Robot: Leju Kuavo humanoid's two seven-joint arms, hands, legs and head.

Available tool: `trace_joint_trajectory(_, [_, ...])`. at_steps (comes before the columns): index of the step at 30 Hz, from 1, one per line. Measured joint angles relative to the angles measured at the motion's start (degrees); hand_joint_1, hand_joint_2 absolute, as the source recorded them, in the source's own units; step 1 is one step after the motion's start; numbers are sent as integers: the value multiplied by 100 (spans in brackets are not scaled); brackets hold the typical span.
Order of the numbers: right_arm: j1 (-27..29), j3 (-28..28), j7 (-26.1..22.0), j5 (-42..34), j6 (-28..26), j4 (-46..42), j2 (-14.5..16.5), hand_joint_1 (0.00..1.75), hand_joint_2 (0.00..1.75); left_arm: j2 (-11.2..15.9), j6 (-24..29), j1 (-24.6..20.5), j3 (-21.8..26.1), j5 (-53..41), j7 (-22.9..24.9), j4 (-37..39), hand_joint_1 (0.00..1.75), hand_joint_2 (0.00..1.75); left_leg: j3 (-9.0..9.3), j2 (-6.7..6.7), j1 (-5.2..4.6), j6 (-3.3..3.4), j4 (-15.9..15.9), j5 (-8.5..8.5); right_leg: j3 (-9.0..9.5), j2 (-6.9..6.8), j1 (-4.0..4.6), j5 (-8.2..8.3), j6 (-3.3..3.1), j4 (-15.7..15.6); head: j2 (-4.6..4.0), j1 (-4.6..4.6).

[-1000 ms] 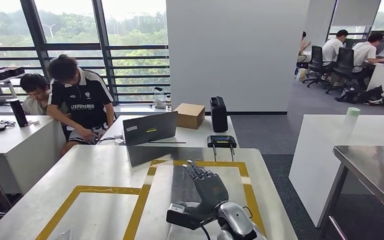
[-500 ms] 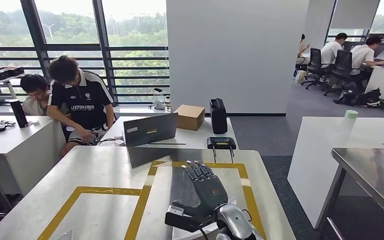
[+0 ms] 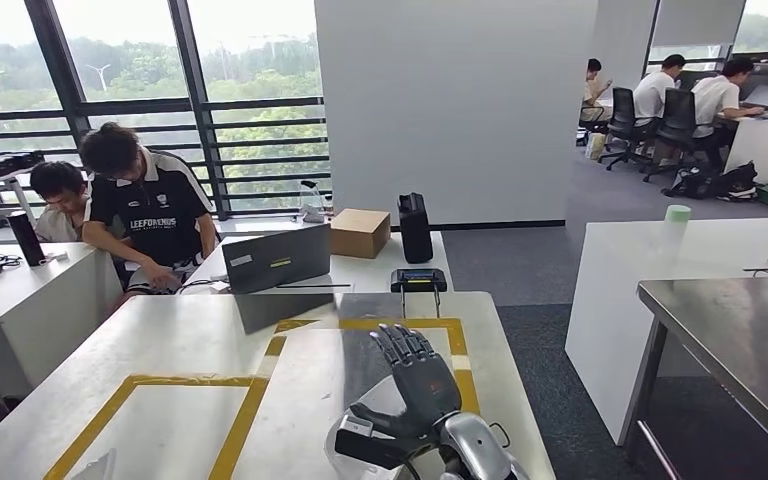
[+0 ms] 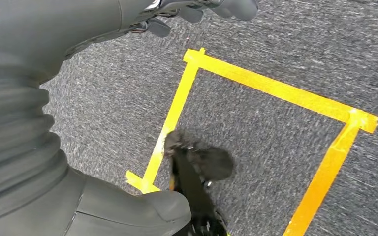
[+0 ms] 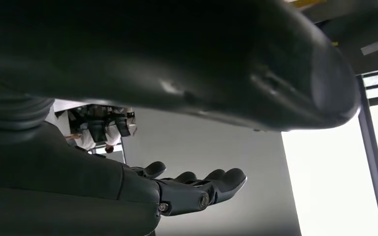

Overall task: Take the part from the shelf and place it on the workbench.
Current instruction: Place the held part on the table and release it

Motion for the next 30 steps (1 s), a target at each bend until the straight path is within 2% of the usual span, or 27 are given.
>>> trace_joint_trajectory(1, [6, 3, 1, 0, 0, 0, -1, 0, 0, 1, 1, 0, 0, -1, 0, 0, 0, 175, 7, 0, -30, 38, 127, -41, -52, -2, 34, 41, -15, 1, 0, 0])
trace_joint_trajectory(2, [10, 4, 2, 0, 0, -1, -2, 0, 0, 1, 2, 0, 0, -2, 1, 0, 0, 175, 110, 0, -62, 90, 60, 20, -105, -2, 66, 86, -23, 1, 0, 1])
trace_joint_trajectory(4, [12, 4, 4, 0, 1, -15, -3, 0, 0, 1, 8, -8, 0, -8, 1, -1, 0, 175, 564, 1, -139, 220, -588, 248, -202, -1, 108, 180, -22, 3, 0, 2])
trace_joint_trajectory(5, [12, 4, 7, -1, 1, -31, -7, 0, 0, 1, 11, -14, 0, -10, 0, -1, 0, 175, 787, 7, -175, 260, -923, 333, -235, -2, 124, 226, -9, -1, 0, 2])
trace_joint_trajectory(6, [12, 5, 8, -1, 2, -45, -11, 0, 0, -2, 15, -19, -1, -11, -3, -2, 0, 175, 933, 9, -208, 281, -1172, 383, -250, -6, 130, 270, 14, -8, 0, 2])
trace_joint_trajectory(8, [11, 8, 11, 1, 7, -69, -19, 0, 0, -7, 18, -20, -2, -13, -9, -2, 0, 175, 964, 9, -255, 291, -1307, 447, -252, -19, 120, 369, 81, -51, 0, 2])
trace_joint_trajectory(10, [13, 11, 20, 2, 15, -85, -38, 0, 0, -14, 19, -15, -2, -16, -20, 1, 0, 175, 892, 14, -249, 357, -1370, 561, -281, -22, 109, 417, 154, -81, 0, 1])
trace_joint_trajectory(11, [15, 12, 28, 1, 20, -95, -49, 0, 0, -16, 19, -14, -1, -19, -26, -1, 0, 175, 851, 22, -238, 401, -1399, 634, -326, -23, 107, 313, 185, -19, 0, 3])
trace_joint_trajectory(12, [15, 13, 40, -1, 24, -101, -62, 0, 0, -17, 19, -12, -1, -24, -31, -2, 0, 175, 794, 32, -221, 438, -1425, 715, -400, -23, 104, 99, 213, 161, 0, 5])
trace_joint_trajectory(14, [19, 15, 58, -3, 30, -108, -76, 0, 0, -14, 20, -9, 0, -40, -37, -7, 0, 175, 643, 42, -220, 484, -1429, 854, -582, -30, 89, -484, 260, 839, 0, 11])
trace_joint_trajectory(15, [24, 18, 64, -3, 30, -108, -84, 0, 0, -15, 19, -6, 0, -50, -39, -6, 0, 175, 558, 44, -223, 488, -1422, 919, -646, -31, 87, -670, 276, 1198, 0, 12])
trace_joint_trajectory(16, [34, 21, 67, -4, 30, -109, -89, 0, 0, -18, 19, -3, 0, -59, -40, -6, 0, 175, 475, 46, -227, 490, -1413, 978, -650, -31, 87, -723, 283, 1437, 0, 12])
trace_joint_trajectory(17, [45, 25, 71, -4, 30, -110, -92, 0, 0, -21, 19, -2, 0, -65, -40, -5, 0, 175, 391, 47, -229, 487, -1402, 1035, -549, -31, 89, -648, 278, 1470, 0, 12])
trace_joint_trajectory(18, [55, 26, 74, -5, 28, -116, -96, 0, 0, -24, 19, -1, 0, -68, -42, -4, 0, 175, 314, 47, -230, 481, -1391, 1087, -365, -31, 94, -520, 264, 1325, 0, 12])
trace_joint_trajectory(19, [60, 26, 77, -6, 27, -129, -97, 0, 0, -26, 20, -2, 0, -69, -43, -4, 0, 175, 248, 48, -230, 472, -1376, 1136, -75, -31, 106, -411, 239, 997, 0, 12])
trace_joint_trajectory(20, [59, 26, 79, -7, 23, -156, -99, 0, 0, -28, 20, -3, 0, -70, -44, -4, 0, 175, 190, 48, -235, 454, -1363, 1181, 254, -34, 125, -397, 205, 568, 0, 13])
trace_joint_trajectory(22, [45, 27, 78, -11, 13, -220, -100, 0, 0, -37, 24, -6, 0, -70, -49, -4, 0, 175, 142, 49, -240, 398, -1357, 1264, 674, -41, 167, -474, 119, -43, 0, 9])
trace_joint_trajectory(23, [38, 28, 79, -13, 9, -241, -102, 0, 0, -41, 26, -6, -1, -70, -52, -4, 0, 175, 135, 50, -239, 364, -1369, 1309, 734, -43, 184, -507, 73, -168, 0, 6])
trace_joint_trajectory(25, [35, 28, 79, -15, 8, -249, -105, 0, 0, -47, 30, -2, -1, -70, -57, -2, 0, 175, 113, 42, -234, 297, -1388, 1368, 698, -52, 176, -402, -11, -237, -1, 9])
trace_joint_trajectory(26, [36, 29, 79, -15, 9, -250, -104, 0, 0, -49, 32, 1, -1, -70, -57, -1, 0, 175, 75, 30, -231, 265, -1340, 1294, 667, -60, 160, -329, -51, -271, -1, 8])
trace_joint_trajectory(27, [37, 31, 79, -15, 9, -253, -103, 0, 0, -49, 33, 4, -1, -70, -57, 0, 0, 175, 12, 17, -228, 232, -1194, 1119, 622, -68, 139, -249, -80, -308, -1, 7])
trace_joint_trajectory(29, [41, 33, 80, -15, 9, -263, -99, 0, 0, -50, 35, 4, -1, -70, -58, 1, 0, 175, -154, 2, -195, 166, -597, 582, 494, -73, 119, -111, -108, -333, 0, -3])
trace_joint_trajectory(30, [45, 33, 80, -15, 9, -267, -99, 0, 0, -50, 35, 3, -1, -70, -58, 2, 0, 175, -224, 2, -174, 134, -245, 379, 415, -74, 117, -50, -106, -327, 0, -6])
